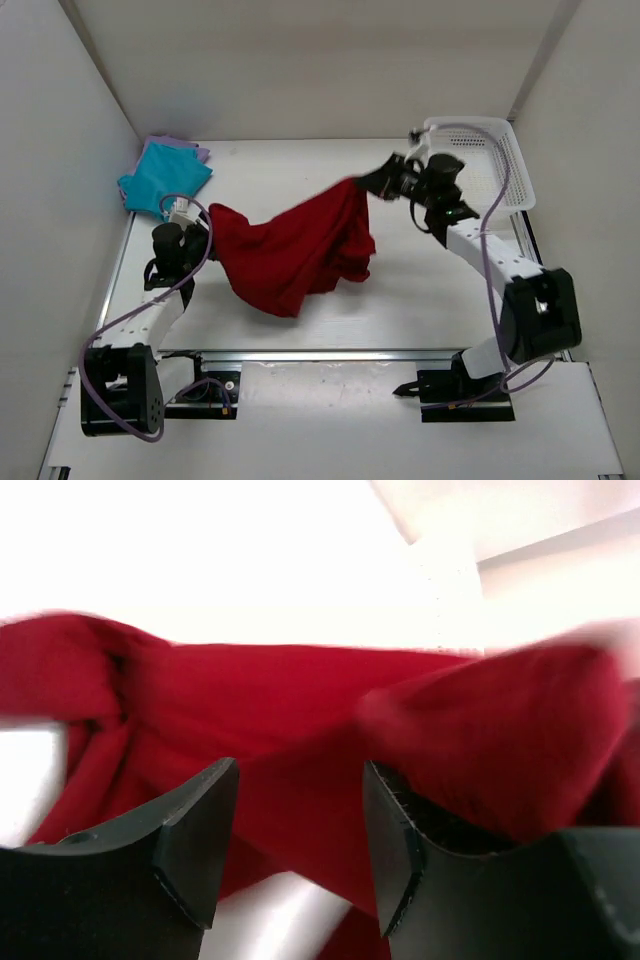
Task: Fold and stack the t-shirts
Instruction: Move the tshirt to the center of the board, then flatten out the tshirt
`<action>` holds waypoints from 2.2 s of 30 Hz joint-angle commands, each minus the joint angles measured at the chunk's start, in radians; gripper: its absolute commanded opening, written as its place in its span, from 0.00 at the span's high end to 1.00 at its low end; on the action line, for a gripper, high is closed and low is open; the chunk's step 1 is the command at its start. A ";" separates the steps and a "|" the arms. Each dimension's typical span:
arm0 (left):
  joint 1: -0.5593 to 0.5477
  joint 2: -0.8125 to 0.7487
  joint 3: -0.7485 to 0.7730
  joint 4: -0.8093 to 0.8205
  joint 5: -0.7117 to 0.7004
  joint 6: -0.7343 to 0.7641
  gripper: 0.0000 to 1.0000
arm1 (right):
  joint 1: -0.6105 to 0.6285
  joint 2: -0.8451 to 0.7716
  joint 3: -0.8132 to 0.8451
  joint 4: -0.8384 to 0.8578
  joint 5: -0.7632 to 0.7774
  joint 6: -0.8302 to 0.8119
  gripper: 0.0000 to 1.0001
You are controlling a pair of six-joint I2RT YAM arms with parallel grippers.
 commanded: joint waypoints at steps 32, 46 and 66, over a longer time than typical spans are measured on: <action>-0.365 0.079 -0.005 -0.185 -0.273 0.178 0.39 | 0.480 0.061 -0.493 -0.113 0.406 -0.173 0.52; -0.731 0.214 0.133 -0.286 -0.548 0.295 0.65 | 0.078 -0.330 -0.746 -0.116 0.250 -0.149 0.65; -0.652 0.049 0.010 -0.260 -0.401 0.314 0.65 | 0.070 -0.371 -0.834 -0.072 0.204 -0.118 0.65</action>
